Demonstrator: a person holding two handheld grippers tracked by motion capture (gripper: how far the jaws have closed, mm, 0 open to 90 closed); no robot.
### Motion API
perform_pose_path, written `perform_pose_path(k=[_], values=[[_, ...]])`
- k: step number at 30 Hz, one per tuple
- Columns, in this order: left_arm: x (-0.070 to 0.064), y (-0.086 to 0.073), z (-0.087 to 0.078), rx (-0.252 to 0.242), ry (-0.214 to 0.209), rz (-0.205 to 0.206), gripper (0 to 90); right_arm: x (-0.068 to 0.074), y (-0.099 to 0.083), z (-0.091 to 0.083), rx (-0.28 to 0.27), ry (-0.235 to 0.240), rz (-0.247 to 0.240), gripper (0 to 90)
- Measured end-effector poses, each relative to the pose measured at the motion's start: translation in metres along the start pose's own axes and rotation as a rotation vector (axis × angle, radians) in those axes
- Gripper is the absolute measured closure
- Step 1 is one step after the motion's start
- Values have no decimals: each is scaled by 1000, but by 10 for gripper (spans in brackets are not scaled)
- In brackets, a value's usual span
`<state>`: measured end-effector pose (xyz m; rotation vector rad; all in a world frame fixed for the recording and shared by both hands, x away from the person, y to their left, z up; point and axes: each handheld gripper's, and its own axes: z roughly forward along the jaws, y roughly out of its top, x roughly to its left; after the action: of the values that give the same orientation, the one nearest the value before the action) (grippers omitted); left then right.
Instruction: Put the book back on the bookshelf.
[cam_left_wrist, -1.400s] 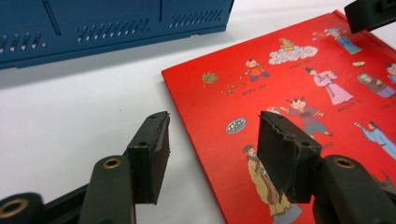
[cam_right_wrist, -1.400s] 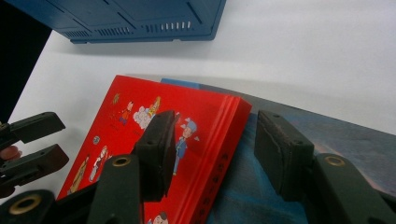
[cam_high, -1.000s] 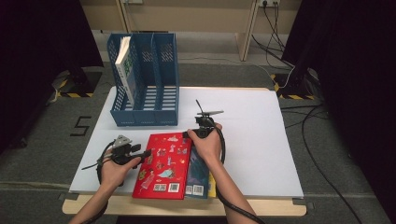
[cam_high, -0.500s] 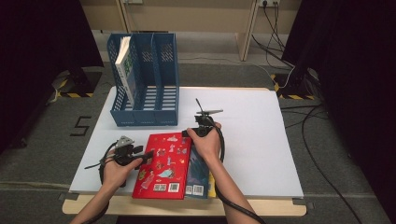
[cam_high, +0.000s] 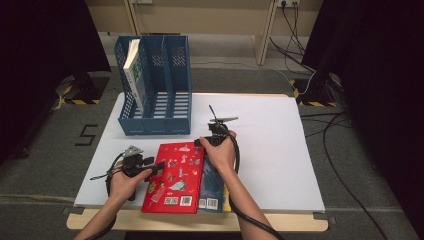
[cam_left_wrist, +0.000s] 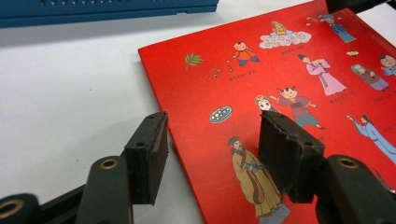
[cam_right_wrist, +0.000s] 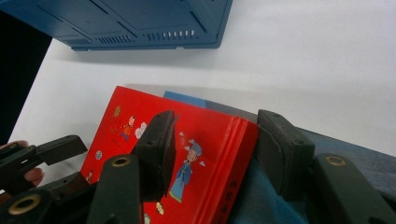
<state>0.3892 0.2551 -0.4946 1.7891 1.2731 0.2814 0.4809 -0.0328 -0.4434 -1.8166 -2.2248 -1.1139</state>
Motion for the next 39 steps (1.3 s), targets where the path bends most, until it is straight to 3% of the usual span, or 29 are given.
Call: perform_pose_path(k=[10,12,20,28,34,39], values=[[0,0,1,-4,-15,-12,434,-3,2,-1,8,7,42,584],[0,0,1,-6,-14,-9,436,-4,2,-1,8,2,29,614],[1,0,-2,-4,-14,-11,443,-6,3,-3,11,12,84,674],[7,5,-12,-40,15,-20,514,-5,5,-11,6,22,99,723],[11,5,-14,-37,42,-35,555,-4,5,-21,-8,34,110,747],[10,5,-13,-28,62,-24,588,-4,8,-34,-27,31,111,756]])
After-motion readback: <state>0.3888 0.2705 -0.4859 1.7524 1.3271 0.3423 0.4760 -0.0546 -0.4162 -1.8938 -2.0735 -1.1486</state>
